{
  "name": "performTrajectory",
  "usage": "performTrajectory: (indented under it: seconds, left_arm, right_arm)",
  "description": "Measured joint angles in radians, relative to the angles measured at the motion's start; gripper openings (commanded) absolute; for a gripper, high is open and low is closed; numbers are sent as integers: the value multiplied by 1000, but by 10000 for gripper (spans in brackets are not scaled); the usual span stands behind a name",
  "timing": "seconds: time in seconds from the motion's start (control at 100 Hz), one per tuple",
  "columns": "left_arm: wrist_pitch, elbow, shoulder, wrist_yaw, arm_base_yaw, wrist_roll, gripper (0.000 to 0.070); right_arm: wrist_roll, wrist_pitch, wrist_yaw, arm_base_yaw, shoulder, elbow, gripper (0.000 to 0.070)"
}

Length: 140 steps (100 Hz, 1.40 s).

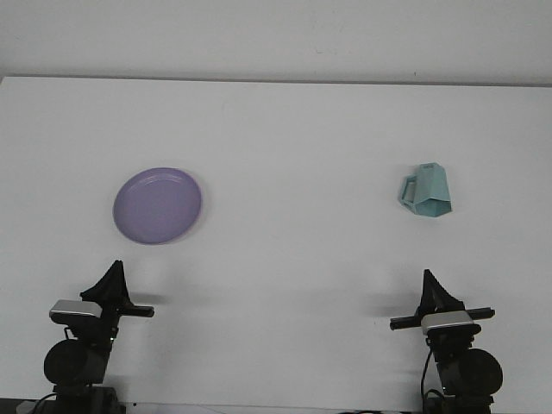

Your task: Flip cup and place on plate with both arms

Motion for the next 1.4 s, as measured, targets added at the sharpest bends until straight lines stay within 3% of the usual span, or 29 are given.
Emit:
performTrajectory:
  seconds: [0.22, 0.35, 0.49, 0.72, 0.76, 0.79, 0.86, 0.88, 0.91, 1.08, 1.32, 1.4]
  left_arm:
    - [3, 0, 0, 0, 0, -26, 12]
    - [0, 0, 0, 0, 0, -49, 12]
    - [-2, 0, 0, 0, 0, -66, 12]
    - [-24, 0, 0, 0, 0, -99, 12]
    - [-24, 0, 0, 0, 0, -103, 12]
    - [-24, 0, 0, 0, 0, -105, 12]
    - [-24, 0, 0, 0, 0, -105, 12]
    - [-24, 0, 0, 0, 0, -106, 12]
    - [-24, 0, 0, 0, 0, -109, 12]
    - [-24, 0, 0, 0, 0, -113, 12]
    - [-24, 0, 0, 0, 0, -116, 12]
    - [-24, 0, 0, 0, 0, -116, 12]
  right_arm:
    - [198, 80, 8, 0, 0, 0, 0]
    - [259, 65, 87, 0, 6, 59, 0]
    - [251, 8, 198, 0, 118, 233, 0]
    - [93, 10, 224, -3, 469, 475, 4]
    - [60, 19, 235, -8, 533, 500, 48]
    - [35, 39, 238, -13, 580, 510, 122]
    - [-14, 92, 239, -31, 684, 515, 392]
    - [-25, 101, 239, -37, 711, 515, 504]
    - [-35, 112, 239, -45, 755, 515, 585]
    - [-79, 195, 229, -108, 961, 514, 591]
    - [-177, 442, 112, -201, 1258, 514, 588]
    - [-220, 531, 106, -220, 1340, 514, 588]
